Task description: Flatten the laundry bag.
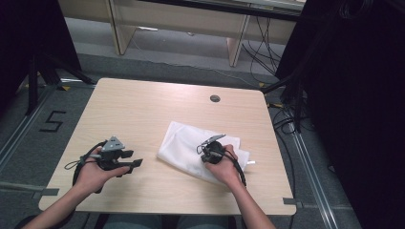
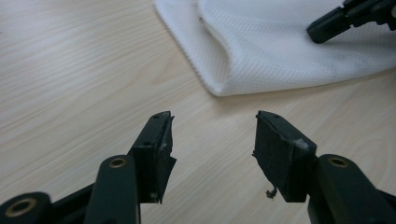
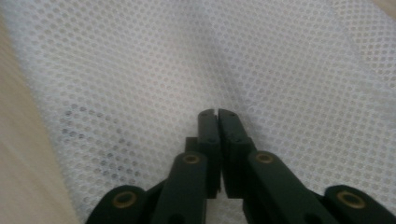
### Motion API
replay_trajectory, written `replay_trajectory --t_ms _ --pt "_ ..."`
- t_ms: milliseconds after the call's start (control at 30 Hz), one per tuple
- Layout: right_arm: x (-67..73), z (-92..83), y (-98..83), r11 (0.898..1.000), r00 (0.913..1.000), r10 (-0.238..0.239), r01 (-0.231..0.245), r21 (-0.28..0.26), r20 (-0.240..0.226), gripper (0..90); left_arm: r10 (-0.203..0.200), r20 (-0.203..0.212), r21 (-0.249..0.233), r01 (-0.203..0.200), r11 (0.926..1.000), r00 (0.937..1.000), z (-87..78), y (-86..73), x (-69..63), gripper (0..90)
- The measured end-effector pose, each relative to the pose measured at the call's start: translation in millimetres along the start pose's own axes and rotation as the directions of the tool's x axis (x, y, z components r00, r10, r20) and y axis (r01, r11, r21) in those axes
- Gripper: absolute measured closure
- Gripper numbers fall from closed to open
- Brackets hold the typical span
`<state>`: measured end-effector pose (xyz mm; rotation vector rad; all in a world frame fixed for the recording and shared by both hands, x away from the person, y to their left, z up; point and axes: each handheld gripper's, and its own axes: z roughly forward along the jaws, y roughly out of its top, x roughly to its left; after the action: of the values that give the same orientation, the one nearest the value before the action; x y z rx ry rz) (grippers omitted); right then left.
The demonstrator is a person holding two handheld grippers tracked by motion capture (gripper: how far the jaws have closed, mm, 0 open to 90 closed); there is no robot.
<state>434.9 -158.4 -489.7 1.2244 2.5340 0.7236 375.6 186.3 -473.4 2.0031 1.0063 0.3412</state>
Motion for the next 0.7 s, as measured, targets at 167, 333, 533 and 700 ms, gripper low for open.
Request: replay_trajectory --t_ms 167,333,533,700 --pt "-8.3 -21.4 4.8 0.999 0.9988 0.018 -0.017 -0.028 0.045 88.1 0.048 0.023 0.015 -0.048 0.9987 0.9986 13.6 11.6 -8.6 48.0" --pt "-27.4 -56.9 -5.2 0.994 0.9856 0.105 -0.104 -0.017 0.132 90.0 0.052 0.069 0.008 -0.053 0.9986 0.9962 35.0 22.8 -6.7 58.8" --pt "-34.3 -59.1 -29.5 0.985 0.9797 0.147 -0.158 0.075 0.137 89.9 0.047 0.063 0.006 -0.047 0.9989 0.9969 51.3 33.6 -11.8 56.2" --pt "-27.1 -36.9 -29.5 0.976 0.9837 0.130 -0.149 0.156 0.125 89.5 0.072 0.051 0.023 -0.073 0.9971 0.9961 73.3 33.9 -18.2 48.7"
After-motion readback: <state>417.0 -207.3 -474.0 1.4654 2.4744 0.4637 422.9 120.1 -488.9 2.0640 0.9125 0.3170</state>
